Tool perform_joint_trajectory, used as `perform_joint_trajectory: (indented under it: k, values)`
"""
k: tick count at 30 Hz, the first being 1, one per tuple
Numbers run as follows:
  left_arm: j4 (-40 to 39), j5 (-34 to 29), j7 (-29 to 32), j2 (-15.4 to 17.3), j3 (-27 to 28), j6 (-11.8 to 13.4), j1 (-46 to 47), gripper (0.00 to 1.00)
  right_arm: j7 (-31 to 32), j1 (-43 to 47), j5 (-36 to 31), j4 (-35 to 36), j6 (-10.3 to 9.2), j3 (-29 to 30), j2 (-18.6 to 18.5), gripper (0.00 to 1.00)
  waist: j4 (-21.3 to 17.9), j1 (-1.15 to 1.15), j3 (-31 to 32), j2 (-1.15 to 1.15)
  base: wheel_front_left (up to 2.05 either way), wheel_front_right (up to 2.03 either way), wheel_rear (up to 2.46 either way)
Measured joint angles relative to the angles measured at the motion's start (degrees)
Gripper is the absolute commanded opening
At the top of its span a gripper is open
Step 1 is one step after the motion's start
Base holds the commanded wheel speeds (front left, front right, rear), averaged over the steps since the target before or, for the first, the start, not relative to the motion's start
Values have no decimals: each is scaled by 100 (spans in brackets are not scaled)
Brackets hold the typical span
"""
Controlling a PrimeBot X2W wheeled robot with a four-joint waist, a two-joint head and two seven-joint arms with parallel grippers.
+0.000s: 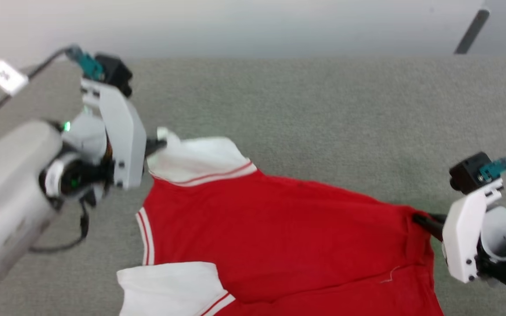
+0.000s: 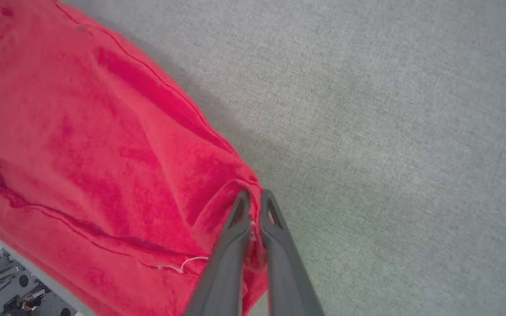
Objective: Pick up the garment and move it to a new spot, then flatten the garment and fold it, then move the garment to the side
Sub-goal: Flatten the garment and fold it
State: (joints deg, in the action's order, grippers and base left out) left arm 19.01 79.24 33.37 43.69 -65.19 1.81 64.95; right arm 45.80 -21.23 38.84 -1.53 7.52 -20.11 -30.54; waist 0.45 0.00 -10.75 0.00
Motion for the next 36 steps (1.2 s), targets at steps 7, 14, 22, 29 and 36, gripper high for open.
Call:
perform_joint_trajectory:
  k: [7,14,22,29,36]
  values:
    - [-1851,364,-35,903,-33,1034,-920,0,-77,635,53,187,0,201,-158,0,229,0,314,0,0,0,0]
    - [-2832,789,-402,1428,-53,1662,-1828,0,-145,1060,110,299,0,323,-154,0,328,0,432,0,0,0,0]
    - [-3175,1088,-701,1604,-199,1920,-2549,0,-136,1428,133,449,0,343,-121,0,273,0,397,0,0,0,0]
    - [-3099,1149,-777,1534,-347,1992,-2851,0,-132,1517,134,492,0,291,-145,0,240,0,326,0,0,0,0]
    - [-2858,1190,-820,1419,-386,1978,-2977,0,-91,1567,143,509,0,227,-156,0,219,0,280,0,0,0,0]
